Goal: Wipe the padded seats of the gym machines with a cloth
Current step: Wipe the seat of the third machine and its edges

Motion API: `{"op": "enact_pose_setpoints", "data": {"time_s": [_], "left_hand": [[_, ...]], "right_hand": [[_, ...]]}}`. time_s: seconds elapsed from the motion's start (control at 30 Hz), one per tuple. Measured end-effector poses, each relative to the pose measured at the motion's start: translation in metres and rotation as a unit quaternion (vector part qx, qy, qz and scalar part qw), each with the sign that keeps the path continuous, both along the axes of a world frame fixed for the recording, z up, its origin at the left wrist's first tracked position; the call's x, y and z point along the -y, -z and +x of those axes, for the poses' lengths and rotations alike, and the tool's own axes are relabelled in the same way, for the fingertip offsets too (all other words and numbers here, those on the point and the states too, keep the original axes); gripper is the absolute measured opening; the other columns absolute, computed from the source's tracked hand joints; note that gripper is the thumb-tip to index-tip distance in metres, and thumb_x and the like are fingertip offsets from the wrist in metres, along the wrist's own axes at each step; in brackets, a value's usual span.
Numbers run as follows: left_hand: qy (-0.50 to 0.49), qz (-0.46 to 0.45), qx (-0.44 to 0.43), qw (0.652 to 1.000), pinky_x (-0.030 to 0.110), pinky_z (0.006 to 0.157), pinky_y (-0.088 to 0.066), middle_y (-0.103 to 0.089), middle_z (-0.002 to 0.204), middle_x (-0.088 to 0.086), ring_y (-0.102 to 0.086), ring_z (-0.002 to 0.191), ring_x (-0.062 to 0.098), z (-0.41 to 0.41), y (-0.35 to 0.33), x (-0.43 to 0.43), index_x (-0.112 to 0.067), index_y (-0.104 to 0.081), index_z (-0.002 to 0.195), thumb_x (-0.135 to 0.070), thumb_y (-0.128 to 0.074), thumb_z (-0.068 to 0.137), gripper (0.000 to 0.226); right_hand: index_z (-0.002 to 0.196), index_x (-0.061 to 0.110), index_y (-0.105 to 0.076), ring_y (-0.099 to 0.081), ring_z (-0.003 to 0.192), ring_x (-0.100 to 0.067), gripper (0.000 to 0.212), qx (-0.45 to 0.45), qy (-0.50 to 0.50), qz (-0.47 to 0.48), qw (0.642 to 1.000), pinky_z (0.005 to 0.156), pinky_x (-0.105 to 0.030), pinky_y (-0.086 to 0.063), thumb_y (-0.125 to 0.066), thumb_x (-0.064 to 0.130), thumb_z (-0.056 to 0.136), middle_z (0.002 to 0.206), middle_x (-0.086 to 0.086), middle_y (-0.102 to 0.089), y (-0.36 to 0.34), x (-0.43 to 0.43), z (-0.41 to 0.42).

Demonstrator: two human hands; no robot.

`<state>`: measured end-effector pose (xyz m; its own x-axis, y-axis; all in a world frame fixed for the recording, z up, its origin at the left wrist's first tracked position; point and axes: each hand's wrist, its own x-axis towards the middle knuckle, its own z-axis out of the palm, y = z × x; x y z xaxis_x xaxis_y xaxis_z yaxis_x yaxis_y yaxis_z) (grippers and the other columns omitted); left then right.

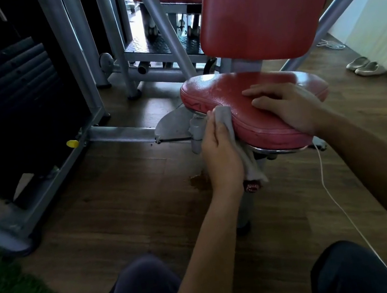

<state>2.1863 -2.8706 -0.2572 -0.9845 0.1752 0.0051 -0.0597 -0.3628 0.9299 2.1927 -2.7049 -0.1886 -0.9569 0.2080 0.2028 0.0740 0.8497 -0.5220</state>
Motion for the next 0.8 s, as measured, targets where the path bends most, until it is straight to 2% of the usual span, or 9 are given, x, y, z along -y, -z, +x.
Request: {"op": "enact_pose_setpoints", "data": {"time_s": [0.17,0.27,0.37,0.47,0.57,0.63,0.7,0.8], "left_hand": [[-0.021,-0.014,-0.035,0.999,0.042,0.110,-0.046,-0.064,0.135,-0.009,-0.057,0.129,0.007,0.025,0.013,-0.001,-0.027,-0.058,0.140,-0.050,-0.045,0.100,0.048],[-0.023,-0.034,-0.069,0.997,0.041,0.109,-0.048,-0.065,0.134,-0.009,-0.058,0.128,0.006,0.028,0.017,0.000,-0.025,-0.058,0.140,-0.050,-0.046,0.100,0.049],[-0.050,-0.054,-0.038,0.997,0.041,0.109,-0.048,-0.067,0.132,0.001,-0.059,0.127,0.013,-0.001,0.009,-0.004,-0.015,-0.062,0.136,-0.036,-0.050,0.104,0.041],[-0.069,-0.055,-0.005,0.996,0.049,0.100,-0.053,-0.074,0.112,0.011,-0.067,0.112,0.026,-0.020,0.007,-0.002,-0.006,-0.071,0.120,-0.026,-0.055,0.103,0.030],[-0.073,-0.047,-0.017,0.996,0.054,0.088,-0.057,-0.075,0.090,0.007,-0.072,0.095,0.025,0.005,0.013,0.006,-0.013,-0.077,0.101,-0.031,-0.058,0.100,0.026],[-0.039,-0.030,-0.029,0.998,0.051,0.090,-0.057,-0.076,0.097,0.004,-0.071,0.101,0.019,0.030,0.011,0.010,-0.015,-0.076,0.107,-0.038,-0.059,0.096,0.030],[-0.029,-0.019,-0.037,0.999,0.046,0.098,-0.056,-0.076,0.112,0.001,-0.069,0.111,0.015,0.031,0.011,0.006,-0.014,-0.072,0.122,-0.032,-0.060,0.098,0.033],[-0.068,-0.053,-0.032,0.996,0.045,0.097,-0.056,-0.077,0.108,-0.001,-0.071,0.106,0.013,-0.006,0.008,0.000,-0.012,-0.072,0.122,-0.023,-0.060,0.100,0.027]], "right_hand": [[0.129,0.045,-0.063,-0.047,0.135,-0.007,0.063,0.001,0.009,0.016,1.000,0.117,-0.038,-0.032,-0.043,0.069,0.075,0.145,0.017,-0.055,0.002,0.005,-0.001],[0.130,0.044,-0.063,-0.047,0.135,-0.009,0.057,-0.005,0.002,0.020,1.000,0.117,-0.038,-0.032,-0.047,0.064,0.080,0.144,0.015,-0.055,0.003,0.005,-0.001],[0.130,0.043,-0.063,-0.047,0.134,-0.009,0.049,-0.006,-0.003,0.025,1.000,0.114,-0.034,-0.032,-0.052,0.059,0.086,0.144,0.015,-0.055,0.001,0.005,-0.001],[0.128,0.045,-0.064,-0.048,0.132,-0.006,0.051,-0.007,-0.005,0.022,1.000,0.108,-0.030,-0.032,-0.049,0.062,0.082,0.141,0.019,-0.057,0.001,0.007,-0.002],[0.127,0.045,-0.065,-0.049,0.132,-0.005,0.057,-0.007,-0.004,0.017,1.000,0.113,-0.034,-0.033,-0.048,0.066,0.077,0.139,0.020,-0.058,0.002,0.006,-0.003],[0.126,0.047,-0.065,-0.048,0.132,-0.004,0.061,-0.005,-0.004,0.012,1.000,0.116,-0.039,-0.032,-0.045,0.071,0.073,0.139,0.021,-0.058,0.002,0.003,-0.004],[0.125,0.047,-0.065,-0.048,0.131,-0.002,0.061,-0.003,-0.006,0.000,1.000,0.117,-0.040,-0.032,-0.045,0.072,0.072,0.137,0.022,-0.058,0.002,-0.001,-0.005],[0.124,0.048,-0.065,-0.047,0.132,-0.003,0.060,-0.003,-0.007,-0.004,1.000,0.117,-0.040,-0.032,-0.046,0.071,0.073,0.138,0.021,-0.058,0.002,-0.002,-0.005]]}}
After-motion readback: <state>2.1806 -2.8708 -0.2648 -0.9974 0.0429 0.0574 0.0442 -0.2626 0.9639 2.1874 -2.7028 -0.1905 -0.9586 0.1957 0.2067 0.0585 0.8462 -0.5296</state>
